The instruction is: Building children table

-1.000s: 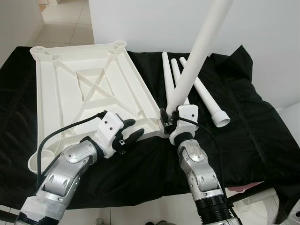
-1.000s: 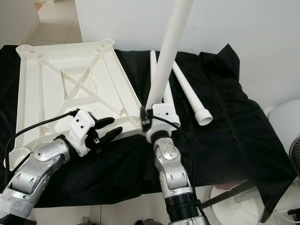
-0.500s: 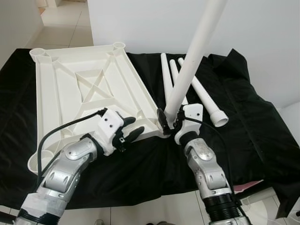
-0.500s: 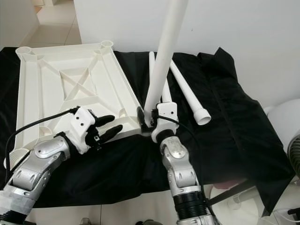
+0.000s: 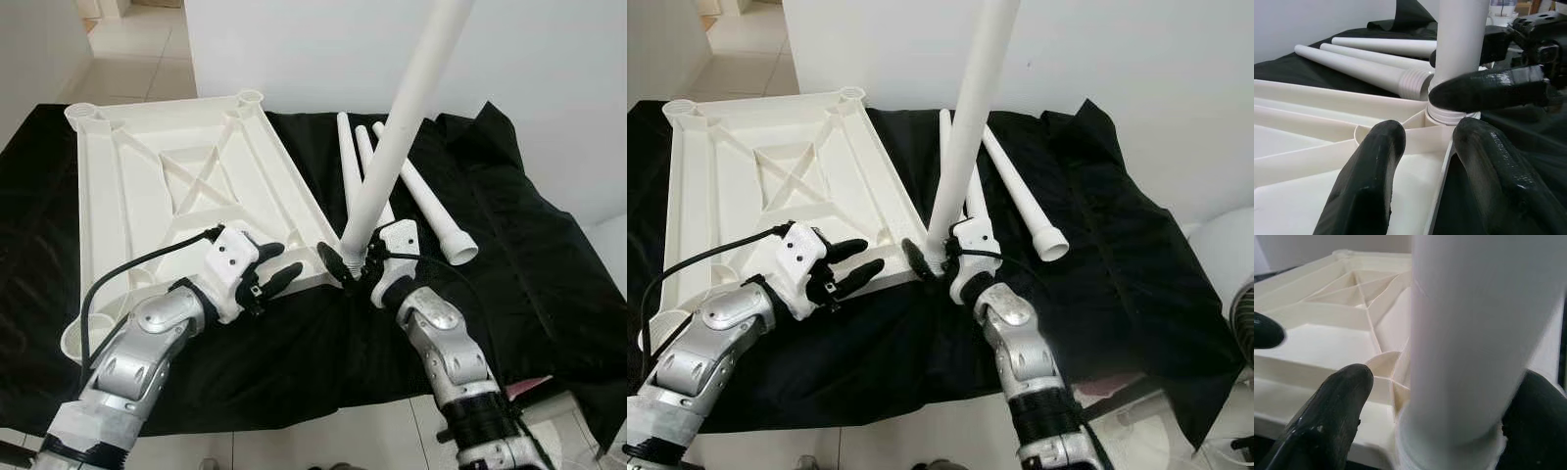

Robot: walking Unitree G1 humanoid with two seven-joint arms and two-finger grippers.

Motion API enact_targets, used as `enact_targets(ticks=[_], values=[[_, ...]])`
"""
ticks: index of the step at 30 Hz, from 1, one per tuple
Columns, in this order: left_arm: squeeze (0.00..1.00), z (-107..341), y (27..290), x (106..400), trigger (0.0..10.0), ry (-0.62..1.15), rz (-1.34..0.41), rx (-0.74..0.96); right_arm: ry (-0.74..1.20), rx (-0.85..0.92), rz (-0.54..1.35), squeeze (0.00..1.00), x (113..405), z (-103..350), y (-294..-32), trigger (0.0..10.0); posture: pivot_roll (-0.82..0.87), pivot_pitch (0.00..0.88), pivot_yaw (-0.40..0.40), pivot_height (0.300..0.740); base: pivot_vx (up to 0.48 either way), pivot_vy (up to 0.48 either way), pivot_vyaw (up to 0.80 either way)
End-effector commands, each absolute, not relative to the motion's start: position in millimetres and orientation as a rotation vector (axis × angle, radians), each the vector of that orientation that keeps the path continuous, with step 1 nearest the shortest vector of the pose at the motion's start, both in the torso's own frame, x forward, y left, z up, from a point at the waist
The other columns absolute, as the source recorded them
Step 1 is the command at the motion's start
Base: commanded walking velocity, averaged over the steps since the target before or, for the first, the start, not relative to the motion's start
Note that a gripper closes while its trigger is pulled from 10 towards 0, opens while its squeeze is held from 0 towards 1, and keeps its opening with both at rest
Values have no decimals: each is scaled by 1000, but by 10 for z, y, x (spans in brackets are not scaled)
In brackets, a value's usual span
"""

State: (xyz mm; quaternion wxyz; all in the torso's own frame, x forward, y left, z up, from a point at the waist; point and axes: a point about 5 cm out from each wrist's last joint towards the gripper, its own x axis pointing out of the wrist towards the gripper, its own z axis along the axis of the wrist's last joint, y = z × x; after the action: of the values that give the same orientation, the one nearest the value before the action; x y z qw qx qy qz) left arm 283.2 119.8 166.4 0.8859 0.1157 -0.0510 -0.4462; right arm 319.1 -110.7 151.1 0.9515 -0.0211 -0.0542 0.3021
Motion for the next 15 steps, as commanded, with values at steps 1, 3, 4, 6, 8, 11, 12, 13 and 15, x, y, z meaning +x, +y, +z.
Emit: enact_targets(ticks=[1, 3, 4, 6, 8, 11, 12, 13, 15], values=[[0, 1649, 1175, 2830, 10000, -99, -978, 249, -101, -41, 641, 0, 3198, 1465, -1122, 10000, -12, 64, -66, 740, 0, 0, 0], [0, 1648, 1164, 2826, 10000, -99, -985, 251, -98, -67, 665, 0, 3235, 1443, -1141, 10000, -9, 63, -59, 740, 0, 0, 0], [0, 1652, 1162, 2824, 10000, -100, -988, 252, -85, -79, 680, 0, 3252, 1424, -1146, 10000, -8, 63, -56, 740, 0, 0, 0], [0, 1653, 1163, 2830, 10000, -97, -988, 259, -59, -106, 700, 0, 3286, 1381, -1154, 10000, -7, 62, -51, 740, 0, 0, 0], [0, 1653, 1163, 2830, 10000, -97, -988, 259, -59, -106, 700, 0, 3286, 1381, -1154, 10000, -7, 62, -51, 740, 0, 0, 0], [0, 1659, 1160, 2839, 10000, -95, -991, 264, -51, -140, 722, 0, 3357, 1363, -1161, 4863, -5, 66, -44, 740, 0, 0, 0], [0, 1662, 1158, 2839, 10000, -95, -992, 264, -55, -147, 726, 0, 3366, 1370, -1160, 4549, -5, 66, -44, 740, 0, 0, 0], [0, 1662, 1158, 2839, 10000, -95, -992, 264, -55, -147, 726, 0, 3366, 1370, -1160, 4549, -5, 66, -44, 740, 0, 0, 0], [0, 1672, 1160, 2842, 10000, -97, -996, 264, -64, -134, 729, 0, 3403, 1384, -1186, 784, -1, 65, -39, 740, 0, 0, 0]])
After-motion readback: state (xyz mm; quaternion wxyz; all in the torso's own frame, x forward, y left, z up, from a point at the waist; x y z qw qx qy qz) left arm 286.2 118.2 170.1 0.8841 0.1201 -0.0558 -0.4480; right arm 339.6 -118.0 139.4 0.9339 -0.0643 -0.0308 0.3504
